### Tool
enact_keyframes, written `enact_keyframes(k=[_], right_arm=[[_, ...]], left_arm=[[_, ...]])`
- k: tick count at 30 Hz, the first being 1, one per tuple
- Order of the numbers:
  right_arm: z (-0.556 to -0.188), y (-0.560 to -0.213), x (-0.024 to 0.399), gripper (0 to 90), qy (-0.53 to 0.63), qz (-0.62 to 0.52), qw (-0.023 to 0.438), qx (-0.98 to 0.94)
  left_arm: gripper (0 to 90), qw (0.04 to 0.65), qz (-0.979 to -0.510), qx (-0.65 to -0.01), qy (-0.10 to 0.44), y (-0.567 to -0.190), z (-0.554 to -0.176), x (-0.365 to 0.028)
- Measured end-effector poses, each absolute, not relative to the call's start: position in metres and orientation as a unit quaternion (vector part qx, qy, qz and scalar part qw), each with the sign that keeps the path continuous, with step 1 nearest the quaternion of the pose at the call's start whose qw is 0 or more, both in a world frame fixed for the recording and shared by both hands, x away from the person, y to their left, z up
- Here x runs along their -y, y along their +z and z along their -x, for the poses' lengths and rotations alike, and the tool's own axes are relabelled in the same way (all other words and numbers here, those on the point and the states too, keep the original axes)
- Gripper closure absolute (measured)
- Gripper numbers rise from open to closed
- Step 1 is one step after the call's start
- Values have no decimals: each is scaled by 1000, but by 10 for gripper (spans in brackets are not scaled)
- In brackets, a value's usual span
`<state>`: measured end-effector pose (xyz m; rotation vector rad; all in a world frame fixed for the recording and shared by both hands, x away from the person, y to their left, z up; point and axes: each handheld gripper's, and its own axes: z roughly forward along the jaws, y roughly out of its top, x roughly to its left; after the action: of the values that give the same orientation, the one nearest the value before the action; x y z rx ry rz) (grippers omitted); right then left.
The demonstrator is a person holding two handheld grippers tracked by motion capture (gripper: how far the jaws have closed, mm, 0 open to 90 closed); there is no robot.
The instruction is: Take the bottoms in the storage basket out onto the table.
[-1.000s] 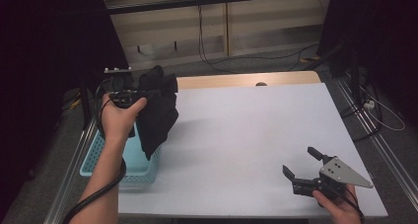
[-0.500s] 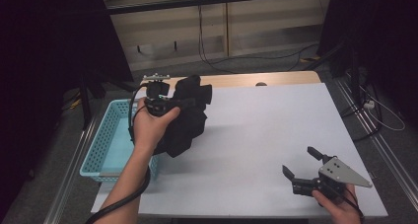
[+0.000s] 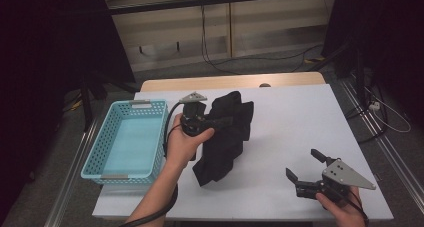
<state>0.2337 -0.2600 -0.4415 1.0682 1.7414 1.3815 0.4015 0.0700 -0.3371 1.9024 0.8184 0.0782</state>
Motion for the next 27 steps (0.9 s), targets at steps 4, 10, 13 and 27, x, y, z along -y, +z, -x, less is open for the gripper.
enact_keyframes(k=[4,10,13,27], right_arm=[[-234,-442,259,13,523,-407,329,-673],[-237,-444,255,13,513,-402,324,-685],[-238,-444,254,13,512,-401,324,-688],[-238,-446,257,16,510,-409,314,-689]], left_arm=[[357,513,-786,-344,28,-353,-405,-72],[176,499,-796,-339,58,-372,-401,-83],[165,491,-803,-329,69,-378,-397,-85],[132,460,-822,-323,84,-405,-394,-101]])
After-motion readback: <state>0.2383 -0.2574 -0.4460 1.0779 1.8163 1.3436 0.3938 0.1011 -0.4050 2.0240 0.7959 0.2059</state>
